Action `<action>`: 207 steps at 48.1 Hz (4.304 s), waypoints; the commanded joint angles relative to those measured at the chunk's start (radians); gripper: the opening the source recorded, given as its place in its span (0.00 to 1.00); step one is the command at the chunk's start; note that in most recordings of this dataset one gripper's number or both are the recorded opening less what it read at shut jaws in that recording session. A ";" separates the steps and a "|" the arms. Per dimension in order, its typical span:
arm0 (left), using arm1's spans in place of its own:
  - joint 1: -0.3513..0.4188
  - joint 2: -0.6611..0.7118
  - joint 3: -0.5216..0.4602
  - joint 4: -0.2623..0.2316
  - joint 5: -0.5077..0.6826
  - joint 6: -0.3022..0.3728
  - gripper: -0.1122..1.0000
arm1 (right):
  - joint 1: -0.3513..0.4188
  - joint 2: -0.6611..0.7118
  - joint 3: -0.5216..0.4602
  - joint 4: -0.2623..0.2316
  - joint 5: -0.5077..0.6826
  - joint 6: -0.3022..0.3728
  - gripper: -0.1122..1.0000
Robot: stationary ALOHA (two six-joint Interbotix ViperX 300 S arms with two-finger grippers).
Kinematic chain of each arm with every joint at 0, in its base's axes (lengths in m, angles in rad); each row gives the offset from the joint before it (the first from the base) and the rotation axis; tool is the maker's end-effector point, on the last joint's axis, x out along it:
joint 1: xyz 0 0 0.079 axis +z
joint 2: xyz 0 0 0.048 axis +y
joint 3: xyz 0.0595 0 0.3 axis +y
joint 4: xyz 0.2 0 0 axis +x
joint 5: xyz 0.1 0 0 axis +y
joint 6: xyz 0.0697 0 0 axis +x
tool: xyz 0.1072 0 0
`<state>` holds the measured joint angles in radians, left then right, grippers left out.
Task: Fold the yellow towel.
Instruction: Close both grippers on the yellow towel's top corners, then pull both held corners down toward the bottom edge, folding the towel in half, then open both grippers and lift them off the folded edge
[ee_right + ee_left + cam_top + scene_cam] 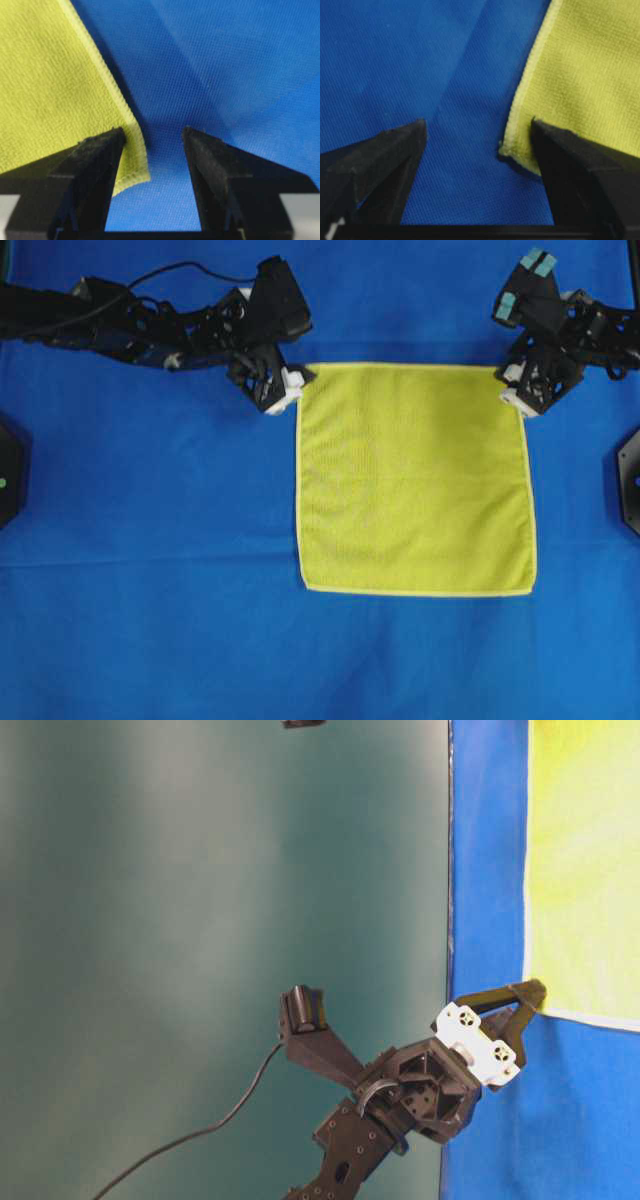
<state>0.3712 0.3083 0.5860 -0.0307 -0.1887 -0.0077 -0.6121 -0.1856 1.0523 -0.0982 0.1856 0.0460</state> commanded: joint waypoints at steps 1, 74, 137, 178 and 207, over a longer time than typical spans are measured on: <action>0.002 -0.011 -0.003 0.000 0.008 0.000 0.77 | -0.005 -0.008 -0.012 -0.002 -0.006 0.000 0.59; -0.216 -0.178 -0.029 0.000 0.199 0.023 0.15 | 0.175 -0.293 0.002 0.080 0.261 0.044 0.13; -0.643 -0.124 -0.097 0.000 0.268 -0.015 0.35 | 1.005 -0.272 0.020 0.135 0.245 0.635 0.14; -0.416 -0.167 -0.072 0.005 0.357 0.006 0.59 | 0.703 -0.267 0.026 -0.212 0.360 0.692 0.60; -0.345 -0.023 -0.074 0.008 0.330 0.023 0.59 | 0.684 -0.127 0.101 -0.210 0.229 0.764 0.60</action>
<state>0.0245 0.2884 0.5216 -0.0245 0.1396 0.0107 0.0752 -0.3160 1.1536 -0.3068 0.4218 0.8069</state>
